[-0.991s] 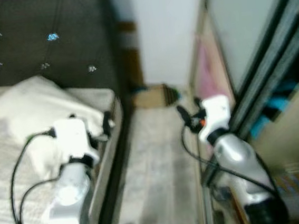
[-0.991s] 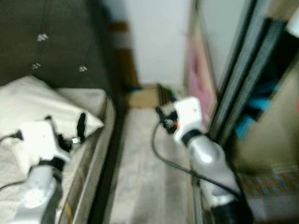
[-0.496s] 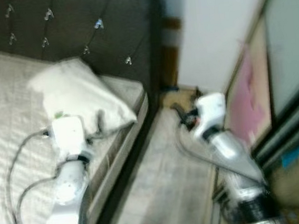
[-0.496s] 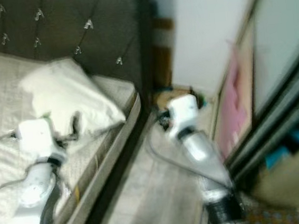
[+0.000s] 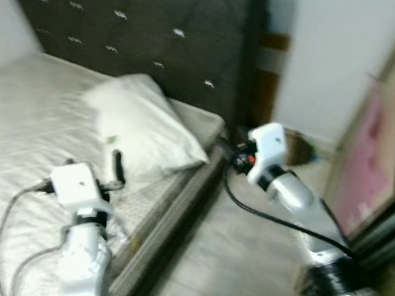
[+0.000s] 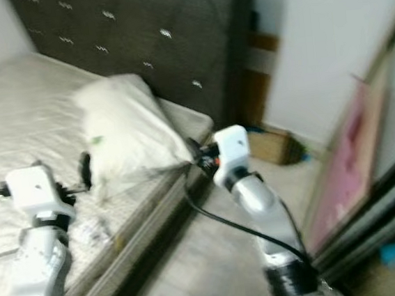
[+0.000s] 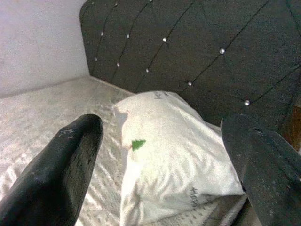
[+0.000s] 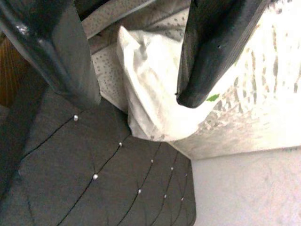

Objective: Clean up the room

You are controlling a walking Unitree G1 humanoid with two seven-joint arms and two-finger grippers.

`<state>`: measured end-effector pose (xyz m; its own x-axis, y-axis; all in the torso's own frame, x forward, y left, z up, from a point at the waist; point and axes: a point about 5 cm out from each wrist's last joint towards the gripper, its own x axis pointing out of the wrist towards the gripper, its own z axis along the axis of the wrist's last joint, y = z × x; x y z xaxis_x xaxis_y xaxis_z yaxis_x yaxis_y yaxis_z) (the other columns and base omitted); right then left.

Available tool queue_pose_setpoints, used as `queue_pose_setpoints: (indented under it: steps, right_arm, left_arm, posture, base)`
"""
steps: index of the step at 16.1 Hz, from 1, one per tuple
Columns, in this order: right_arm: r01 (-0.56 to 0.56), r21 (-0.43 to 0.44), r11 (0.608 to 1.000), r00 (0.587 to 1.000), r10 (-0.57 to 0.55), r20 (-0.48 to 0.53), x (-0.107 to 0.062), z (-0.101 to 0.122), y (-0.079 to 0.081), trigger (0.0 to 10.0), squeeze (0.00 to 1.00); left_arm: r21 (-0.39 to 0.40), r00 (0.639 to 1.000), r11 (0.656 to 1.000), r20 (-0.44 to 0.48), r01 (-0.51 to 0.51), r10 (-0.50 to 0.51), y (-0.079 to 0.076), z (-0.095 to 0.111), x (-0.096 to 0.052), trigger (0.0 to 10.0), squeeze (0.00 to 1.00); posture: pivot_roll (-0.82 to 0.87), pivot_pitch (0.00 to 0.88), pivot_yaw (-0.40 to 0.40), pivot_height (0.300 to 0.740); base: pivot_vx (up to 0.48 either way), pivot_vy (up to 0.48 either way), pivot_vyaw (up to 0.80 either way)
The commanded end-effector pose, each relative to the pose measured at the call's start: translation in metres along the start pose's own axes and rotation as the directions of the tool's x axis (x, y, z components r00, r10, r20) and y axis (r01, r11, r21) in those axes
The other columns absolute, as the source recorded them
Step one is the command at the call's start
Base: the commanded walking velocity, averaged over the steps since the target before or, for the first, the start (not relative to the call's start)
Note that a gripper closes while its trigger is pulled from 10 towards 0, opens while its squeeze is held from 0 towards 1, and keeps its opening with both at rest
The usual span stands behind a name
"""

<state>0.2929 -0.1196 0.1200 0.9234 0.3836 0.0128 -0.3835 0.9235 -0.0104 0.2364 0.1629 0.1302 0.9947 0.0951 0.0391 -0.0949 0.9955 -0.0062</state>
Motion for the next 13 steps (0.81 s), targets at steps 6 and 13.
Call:
queue_pose_setpoints:
  steps: [6, 13]
  right_arm:
    - [-0.013, 0.004, 1.000, 1.000, 0.013, 0.007, -0.0010, 0.0030, -0.0004, 10.0, 0.00]
    - [-0.021, 0.003, 1.000, 1.000, 0.021, -0.003, -0.0005, 0.0022, -0.0005, 10.0, 0.00]
  left_arm:
    - [0.010, 0.999, 1.000, 0.031, 0.010, -0.011, 0.0014, 0.0034, -0.0015, 10.0, 0.00]
    - [0.016, 0.999, 1.000, 0.040, 0.019, -0.019, -0.0001, 0.0023, -0.0009, 10.0, 0.00]
  posture:
    - [0.00, 0.000, -0.054, 0.740]
    - [0.00, 0.000, -0.065, 0.740]
  base:
    - [0.085, 0.000, 0.23]
    - [0.305, 0.000, 0.34]
